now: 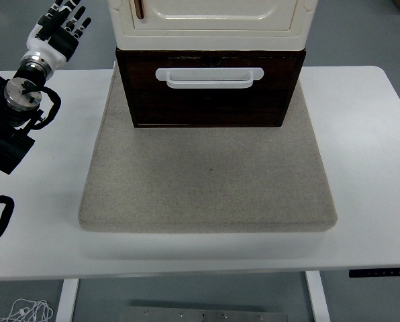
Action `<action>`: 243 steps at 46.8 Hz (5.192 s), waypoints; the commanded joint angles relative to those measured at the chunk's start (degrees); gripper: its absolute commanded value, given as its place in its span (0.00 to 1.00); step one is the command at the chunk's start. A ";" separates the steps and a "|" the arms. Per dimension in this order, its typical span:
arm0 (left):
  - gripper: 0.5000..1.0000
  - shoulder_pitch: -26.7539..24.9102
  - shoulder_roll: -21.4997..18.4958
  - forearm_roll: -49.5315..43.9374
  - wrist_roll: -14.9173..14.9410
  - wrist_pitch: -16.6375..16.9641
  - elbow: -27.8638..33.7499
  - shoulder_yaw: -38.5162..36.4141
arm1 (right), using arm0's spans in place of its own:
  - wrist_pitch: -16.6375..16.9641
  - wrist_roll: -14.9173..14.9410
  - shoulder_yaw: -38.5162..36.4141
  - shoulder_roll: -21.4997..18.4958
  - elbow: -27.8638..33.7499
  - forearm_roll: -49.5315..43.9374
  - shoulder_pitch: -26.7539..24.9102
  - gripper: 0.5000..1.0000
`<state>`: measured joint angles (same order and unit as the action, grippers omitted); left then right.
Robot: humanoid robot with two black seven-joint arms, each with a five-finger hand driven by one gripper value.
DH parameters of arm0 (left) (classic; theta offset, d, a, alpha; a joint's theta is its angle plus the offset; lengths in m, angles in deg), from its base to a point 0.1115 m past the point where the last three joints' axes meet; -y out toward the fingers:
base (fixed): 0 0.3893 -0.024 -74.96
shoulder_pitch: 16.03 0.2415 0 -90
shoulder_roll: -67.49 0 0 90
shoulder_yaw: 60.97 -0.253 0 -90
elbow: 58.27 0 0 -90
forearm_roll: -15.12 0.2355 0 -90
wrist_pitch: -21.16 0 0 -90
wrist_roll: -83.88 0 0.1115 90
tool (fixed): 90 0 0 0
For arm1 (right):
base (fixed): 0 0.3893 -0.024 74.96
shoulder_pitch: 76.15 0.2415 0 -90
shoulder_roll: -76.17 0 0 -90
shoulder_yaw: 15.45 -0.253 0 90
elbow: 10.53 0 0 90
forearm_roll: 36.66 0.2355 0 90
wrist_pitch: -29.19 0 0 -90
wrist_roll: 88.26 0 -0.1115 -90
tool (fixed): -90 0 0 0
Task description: Open the drawer under the combination cabinet
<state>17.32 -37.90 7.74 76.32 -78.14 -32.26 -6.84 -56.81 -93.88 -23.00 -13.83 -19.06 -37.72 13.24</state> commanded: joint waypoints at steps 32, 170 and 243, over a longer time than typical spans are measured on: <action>1.00 -1.80 -1.58 1.06 0.00 -0.72 -0.34 -1.12 | 0.04 0.00 0.00 0.00 0.00 0.01 0.00 0.85; 1.00 -54.27 -11.51 19.60 30.15 3.59 56.00 -71.87 | -0.05 0.00 0.00 0.00 0.00 0.01 -0.09 0.86; 1.00 -47.42 -5.71 19.07 32.26 3.59 45.10 -72.14 | -0.05 0.00 0.00 0.00 0.00 -0.08 -0.09 0.86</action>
<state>-30.19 -44.06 26.72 108.58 -74.27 13.49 -79.00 -56.82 -93.88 -23.05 -13.83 -19.06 -37.74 13.15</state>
